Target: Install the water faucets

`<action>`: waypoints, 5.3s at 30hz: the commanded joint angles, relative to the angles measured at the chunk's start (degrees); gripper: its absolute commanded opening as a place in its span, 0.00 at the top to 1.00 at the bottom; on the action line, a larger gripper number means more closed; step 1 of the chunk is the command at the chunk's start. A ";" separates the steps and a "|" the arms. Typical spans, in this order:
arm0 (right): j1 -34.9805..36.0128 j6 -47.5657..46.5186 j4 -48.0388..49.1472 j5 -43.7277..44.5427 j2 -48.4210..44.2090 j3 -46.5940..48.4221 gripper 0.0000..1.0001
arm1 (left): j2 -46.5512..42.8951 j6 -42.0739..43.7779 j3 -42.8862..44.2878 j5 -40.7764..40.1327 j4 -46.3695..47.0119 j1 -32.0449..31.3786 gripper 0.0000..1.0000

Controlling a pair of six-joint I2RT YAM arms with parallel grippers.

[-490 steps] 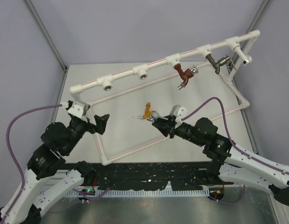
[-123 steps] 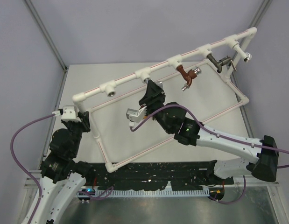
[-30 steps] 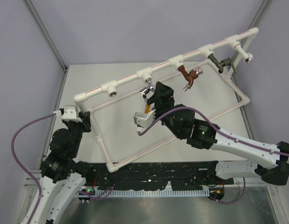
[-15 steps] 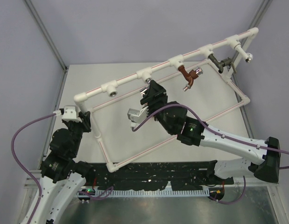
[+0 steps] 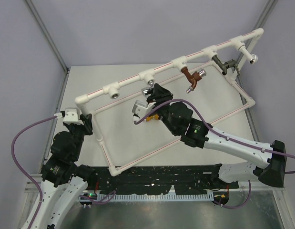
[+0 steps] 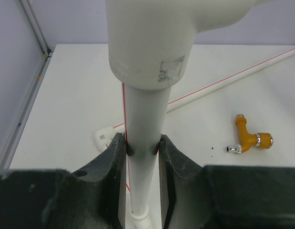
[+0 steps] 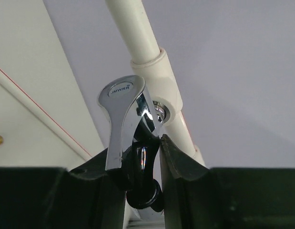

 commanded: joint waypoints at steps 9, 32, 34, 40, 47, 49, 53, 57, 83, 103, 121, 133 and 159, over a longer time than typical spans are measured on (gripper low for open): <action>-11.58 89.28 22.25 -11.33 -6.84 -8.16 0.95 | 0.44 -0.75 0.02 4.65 -4.59 -0.49 1.00; -16.51 114.66 33.98 -10.54 -14.57 -22.94 0.12 | 0.88 -0.75 0.02 4.66 -4.59 -0.49 1.00; -16.51 109.73 31.70 -12.47 -17.03 -23.03 0.10 | 0.88 -0.75 0.02 4.74 -4.59 -0.49 1.00; -16.51 89.46 18.19 -16.25 -24.85 -20.06 0.08 | 1.14 -0.75 0.02 4.83 -4.59 -0.57 1.00; -16.42 57.21 -8.17 -25.73 -26.27 -5.14 0.07 | 1.67 -0.75 0.02 5.27 -4.50 -0.49 1.00; -16.16 48.60 -15.13 -29.09 -24.70 -0.65 0.07 | 1.76 -0.75 0.02 5.36 -4.50 -0.49 1.00; -11.79 32.87 -24.45 -27.78 -19.78 7.35 0.07 | 1.76 -0.75 0.02 5.10 -4.50 -0.57 1.00; -2.04 16.34 -29.66 -14.18 -14.07 12.64 0.05 | 1.85 -0.66 0.02 4.74 -4.59 -0.49 1.00; 2.30 -20.98 -6.20 8.70 1.50 6.50 0.23 | 0.62 -0.66 -0.07 4.74 -4.59 -0.49 1.00; -4.38 51.93 -11.76 -10.10 -0.68 12.04 0.95 | 0.79 -0.57 -0.07 4.74 -4.68 -0.49 1.00; -18.88 143.29 38.71 -11.26 -9.74 -21.36 0.95 | 1.14 -0.75 -0.16 5.01 -4.50 -0.49 1.00; -18.97 117.65 26.52 -14.41 -17.74 -17.42 0.20 | 1.49 -0.66 -0.07 4.74 -4.50 -0.49 1.00; -0.43 10.17 -38.39 -10.76 -9.22 18.20 0.04 | 1.67 -0.66 0.01 4.30 -4.59 -0.49 1.00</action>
